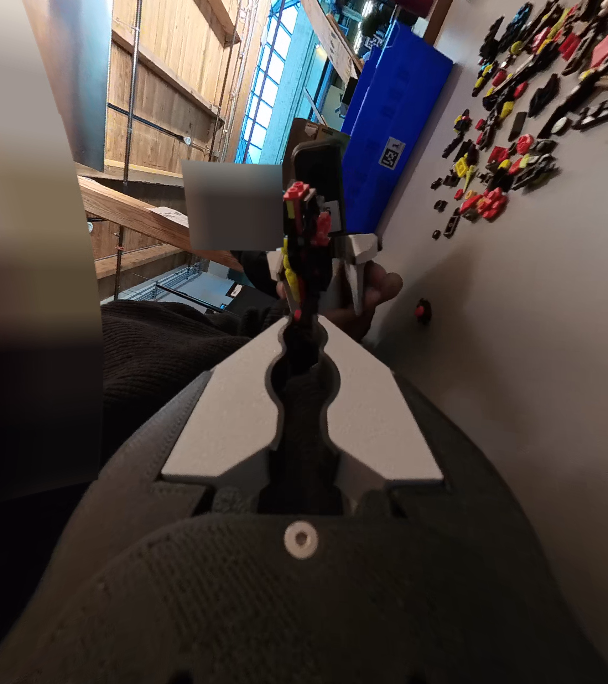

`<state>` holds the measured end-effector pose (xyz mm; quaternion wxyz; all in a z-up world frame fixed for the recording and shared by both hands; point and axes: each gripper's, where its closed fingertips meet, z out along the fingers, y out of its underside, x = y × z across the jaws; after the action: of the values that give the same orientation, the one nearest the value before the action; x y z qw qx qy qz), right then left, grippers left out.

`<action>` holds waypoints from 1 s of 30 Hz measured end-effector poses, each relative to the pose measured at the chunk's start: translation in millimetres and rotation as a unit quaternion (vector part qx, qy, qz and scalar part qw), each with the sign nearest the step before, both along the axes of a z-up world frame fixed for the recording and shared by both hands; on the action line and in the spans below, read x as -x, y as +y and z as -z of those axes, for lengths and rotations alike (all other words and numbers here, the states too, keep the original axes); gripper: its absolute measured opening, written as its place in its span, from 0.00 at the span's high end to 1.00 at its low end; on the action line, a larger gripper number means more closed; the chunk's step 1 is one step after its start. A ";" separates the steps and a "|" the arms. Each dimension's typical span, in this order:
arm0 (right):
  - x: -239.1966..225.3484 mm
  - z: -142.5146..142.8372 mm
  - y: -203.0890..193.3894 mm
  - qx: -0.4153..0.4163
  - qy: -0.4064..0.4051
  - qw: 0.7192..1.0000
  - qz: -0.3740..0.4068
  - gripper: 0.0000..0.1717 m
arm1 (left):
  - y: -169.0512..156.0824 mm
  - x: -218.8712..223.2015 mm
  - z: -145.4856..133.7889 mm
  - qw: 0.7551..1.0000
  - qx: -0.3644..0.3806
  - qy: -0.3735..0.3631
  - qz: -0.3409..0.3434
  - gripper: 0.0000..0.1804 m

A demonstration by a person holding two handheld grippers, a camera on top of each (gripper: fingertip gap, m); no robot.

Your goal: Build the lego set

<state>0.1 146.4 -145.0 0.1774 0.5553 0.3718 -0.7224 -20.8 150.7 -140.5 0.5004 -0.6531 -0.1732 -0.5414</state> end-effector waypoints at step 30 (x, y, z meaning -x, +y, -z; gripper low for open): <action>3.1 63.3 72.9 -0.317 -0.110 0.935 0.116 0.71 | -4.2 -9.2 58.9 0.962 0.107 0.248 0.028 0.76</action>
<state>-2.9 219.3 -208.3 -0.0532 0.6978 0.4931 -0.5168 -11.6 146.5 -199.5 0.4396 -0.8213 -0.0821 -0.3543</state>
